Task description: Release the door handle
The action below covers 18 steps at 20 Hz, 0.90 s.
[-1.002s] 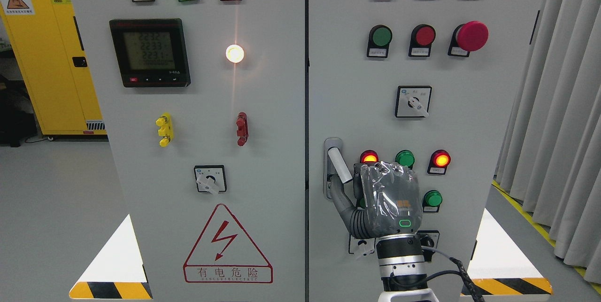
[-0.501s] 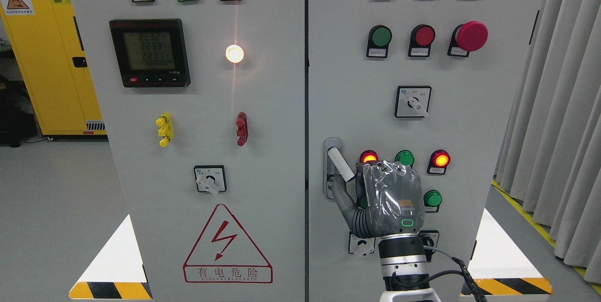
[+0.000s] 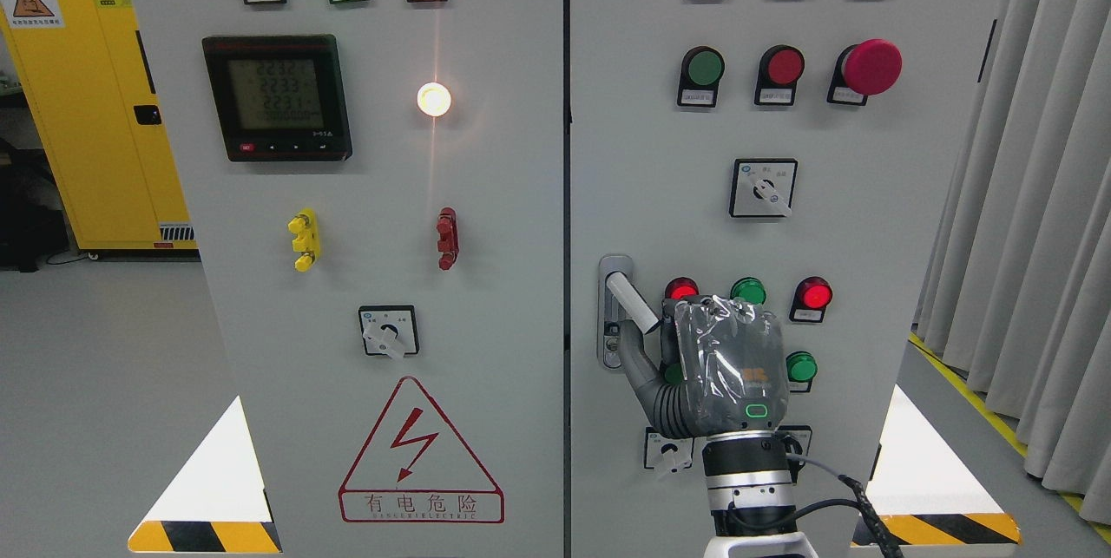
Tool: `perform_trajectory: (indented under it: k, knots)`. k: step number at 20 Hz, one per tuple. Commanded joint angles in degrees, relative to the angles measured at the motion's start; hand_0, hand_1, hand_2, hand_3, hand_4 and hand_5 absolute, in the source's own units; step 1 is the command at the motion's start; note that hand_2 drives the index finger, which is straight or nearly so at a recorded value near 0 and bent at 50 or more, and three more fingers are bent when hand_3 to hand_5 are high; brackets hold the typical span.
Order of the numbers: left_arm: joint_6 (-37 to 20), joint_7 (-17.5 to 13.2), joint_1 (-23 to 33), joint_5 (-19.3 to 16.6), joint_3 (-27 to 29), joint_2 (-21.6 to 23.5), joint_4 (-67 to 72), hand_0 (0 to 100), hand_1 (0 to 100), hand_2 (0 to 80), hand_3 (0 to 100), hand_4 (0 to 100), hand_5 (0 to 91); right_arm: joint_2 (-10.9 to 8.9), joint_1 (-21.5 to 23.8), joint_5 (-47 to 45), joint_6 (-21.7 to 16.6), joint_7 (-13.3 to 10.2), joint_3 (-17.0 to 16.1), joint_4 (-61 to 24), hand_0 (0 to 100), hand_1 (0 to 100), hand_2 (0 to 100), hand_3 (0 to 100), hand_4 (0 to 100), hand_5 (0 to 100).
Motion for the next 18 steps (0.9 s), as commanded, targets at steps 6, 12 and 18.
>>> perform_trajectory:
  k: [6, 12, 18]
  knots:
    - [-0.04, 0.01, 0.00, 0.00, 0.01, 0.00, 0.00, 12, 56, 0.0, 0, 0, 0.0, -0.09, 0.05, 0.00, -0.02, 0.15, -0.58, -0.30, 58, 46, 93, 100, 96, 91]
    - [-0.04, 0.01, 0.00, 0.00, 0.01, 0.00, 0.00, 12, 56, 0.0, 0, 0, 0.0, -0.18, -0.04, 0.00, -0.02, 0.06, -0.58, -0.30, 57, 47, 93, 100, 96, 91]
    - [-0.04, 0.01, 0.00, 0.00, 0.01, 0.00, 0.00, 12, 56, 0.0, 0, 0, 0.0, -0.26, -0.04, 0.00, 0.06, -0.03, -0.58, -0.30, 56, 47, 93, 100, 96, 91]
